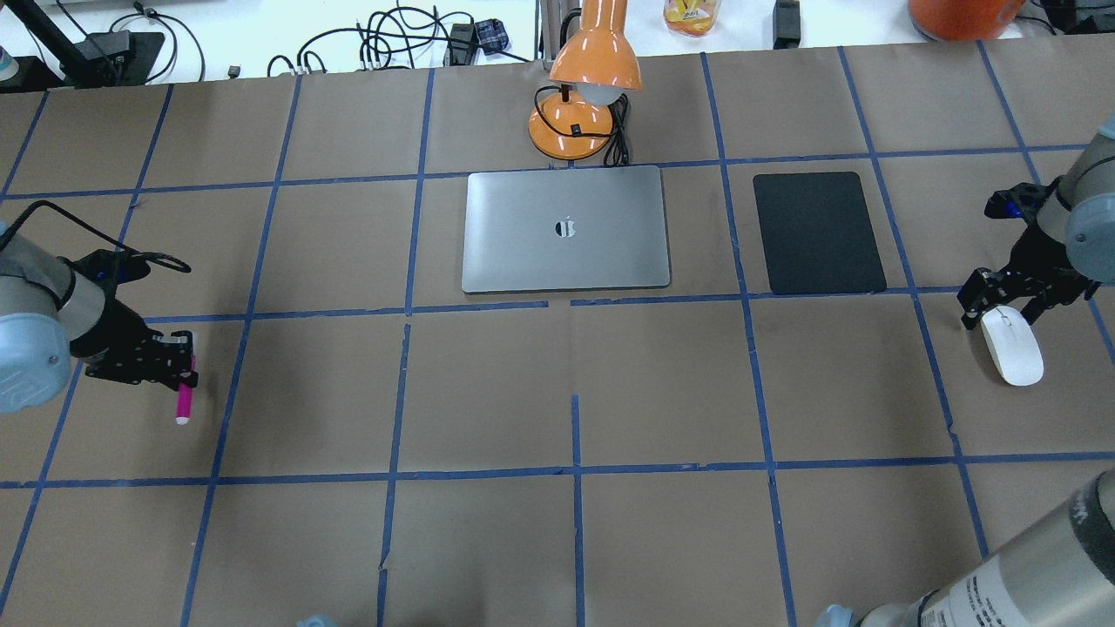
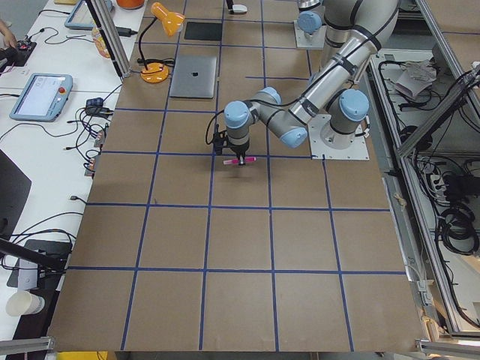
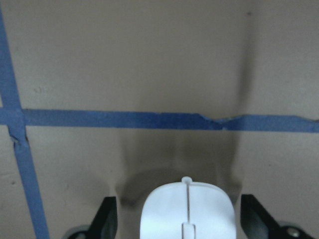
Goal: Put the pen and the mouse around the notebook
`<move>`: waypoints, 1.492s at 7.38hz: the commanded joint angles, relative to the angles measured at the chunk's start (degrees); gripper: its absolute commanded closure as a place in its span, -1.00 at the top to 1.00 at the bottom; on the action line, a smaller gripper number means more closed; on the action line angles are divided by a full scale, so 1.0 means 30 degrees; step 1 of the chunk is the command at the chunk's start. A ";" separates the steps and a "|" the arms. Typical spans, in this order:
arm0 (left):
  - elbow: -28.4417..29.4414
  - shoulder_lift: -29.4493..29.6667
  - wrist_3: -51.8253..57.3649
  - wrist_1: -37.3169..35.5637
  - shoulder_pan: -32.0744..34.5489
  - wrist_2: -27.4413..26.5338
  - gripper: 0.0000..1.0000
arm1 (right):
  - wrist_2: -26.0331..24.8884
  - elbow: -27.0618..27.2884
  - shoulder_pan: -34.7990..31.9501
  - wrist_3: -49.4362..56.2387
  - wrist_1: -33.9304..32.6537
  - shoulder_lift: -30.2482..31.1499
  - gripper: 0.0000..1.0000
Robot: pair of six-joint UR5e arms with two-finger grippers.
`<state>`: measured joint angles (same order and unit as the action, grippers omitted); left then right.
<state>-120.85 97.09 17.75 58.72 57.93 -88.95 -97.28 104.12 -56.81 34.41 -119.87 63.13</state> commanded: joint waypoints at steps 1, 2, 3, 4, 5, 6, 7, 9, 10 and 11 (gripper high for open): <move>0.0000 -0.1771 -0.9829 0.1372 0.4110 0.0675 -1.00 | -0.0034 0.0009 0.0011 -0.0102 0.0054 0.0050 0.23; -0.0029 -0.1979 -1.4252 0.1344 0.6419 0.0793 -1.00 | -0.0237 -0.0020 0.0011 -0.0160 0.0055 0.0079 0.06; 0.0058 -0.1372 -1.8589 0.0821 0.8820 0.1113 -1.00 | -0.0268 -0.0020 0.0011 -0.0190 0.0084 0.0079 -0.04; 0.0087 -0.0931 -2.2577 -0.0112 1.1165 0.1261 -1.00 | -0.0268 -0.0020 0.0011 -0.0190 0.0200 0.0108 -0.05; 0.0175 -0.0318 -2.6010 -0.2268 1.3015 0.1263 -1.00 | -0.0297 -0.0049 0.0011 -0.0190 0.0230 0.0167 -0.05; 0.0466 0.0674 -2.9119 -0.3391 1.4571 0.1263 -1.00 | -0.0297 -0.0253 0.0011 -0.0248 0.0346 0.0225 -0.03; 0.1107 0.1671 -3.1992 -0.3838 1.6095 0.1176 -1.00 | -0.0210 -0.0458 -0.0047 -0.0307 0.0319 0.0313 -0.01; 0.2833 0.3081 -3.7006 -0.4310 1.7658 0.1262 -1.00 | 0.0141 -0.1392 -0.0543 -0.1764 0.0435 0.0343 0.05; 0.2900 0.3899 -3.8974 -0.4282 1.8591 0.1234 -1.00 | 0.0200 -0.2151 -0.1561 -0.1975 0.0407 0.0227 0.06; 0.2958 0.4603 -3.9574 -0.4340 1.9558 0.1002 -1.00 | 0.0404 -0.2942 -0.2615 -0.3398 0.0551 0.0110 0.07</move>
<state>-112.61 108.18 -96.39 45.92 113.15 -85.41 -96.66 98.07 -61.14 28.00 -118.55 63.82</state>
